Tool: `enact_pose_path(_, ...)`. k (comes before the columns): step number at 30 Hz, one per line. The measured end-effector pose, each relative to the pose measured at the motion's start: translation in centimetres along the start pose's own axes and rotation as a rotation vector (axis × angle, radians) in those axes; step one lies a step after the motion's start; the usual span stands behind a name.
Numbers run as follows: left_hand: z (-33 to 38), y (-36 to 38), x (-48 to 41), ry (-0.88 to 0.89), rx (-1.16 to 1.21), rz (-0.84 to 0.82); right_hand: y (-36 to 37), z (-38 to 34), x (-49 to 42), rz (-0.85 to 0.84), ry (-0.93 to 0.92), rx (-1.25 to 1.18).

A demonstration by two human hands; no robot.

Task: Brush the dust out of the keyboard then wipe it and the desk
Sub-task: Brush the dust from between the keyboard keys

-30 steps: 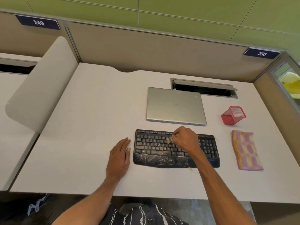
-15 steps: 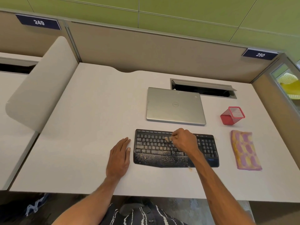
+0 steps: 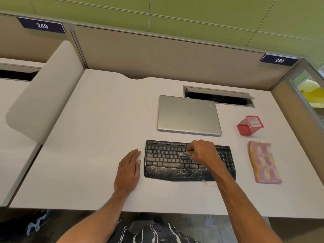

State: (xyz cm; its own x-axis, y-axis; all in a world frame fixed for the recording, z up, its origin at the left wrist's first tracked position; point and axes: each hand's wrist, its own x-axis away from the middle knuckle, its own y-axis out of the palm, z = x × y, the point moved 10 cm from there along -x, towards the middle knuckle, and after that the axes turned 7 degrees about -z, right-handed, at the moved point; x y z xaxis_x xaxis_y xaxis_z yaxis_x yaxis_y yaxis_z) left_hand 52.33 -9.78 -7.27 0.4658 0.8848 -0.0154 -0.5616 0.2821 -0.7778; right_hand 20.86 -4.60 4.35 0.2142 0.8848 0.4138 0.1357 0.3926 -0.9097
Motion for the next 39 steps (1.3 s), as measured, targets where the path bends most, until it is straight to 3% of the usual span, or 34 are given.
enact_pose_path(7,0.0,0.1,0.0,-0.001,-0.005,-0.003,0.1,-2.3,0.4,0.041,-0.071,-0.039)
enact_pose_path(13,0.0,0.0,0.0,-0.003,-0.005,-0.001,-0.1,1.3,0.6,0.003,0.077,-0.007)
enact_pose_path(19,0.0,0.0,0.0,-0.006,0.000,-0.002,-1.4,2.3,0.8,0.136,0.162,-0.217)
enact_pose_path(25,0.1,0.0,0.1,-0.005,-0.004,-0.006,1.3,1.6,0.4,-0.028,0.163,-0.205)
enact_pose_path(30,0.2,-0.1,0.0,-0.006,-0.011,0.002,0.0,2.3,0.3,0.069,0.216,-0.255)
enact_pose_path(36,0.1,-0.1,0.0,-0.008,-0.013,0.005,1.1,1.8,0.0,-0.035,0.189,-0.265)
enact_pose_path(39,0.2,-0.1,0.1,-0.008,-0.013,0.004,0.0,2.3,0.0,0.065,0.214,-0.283)
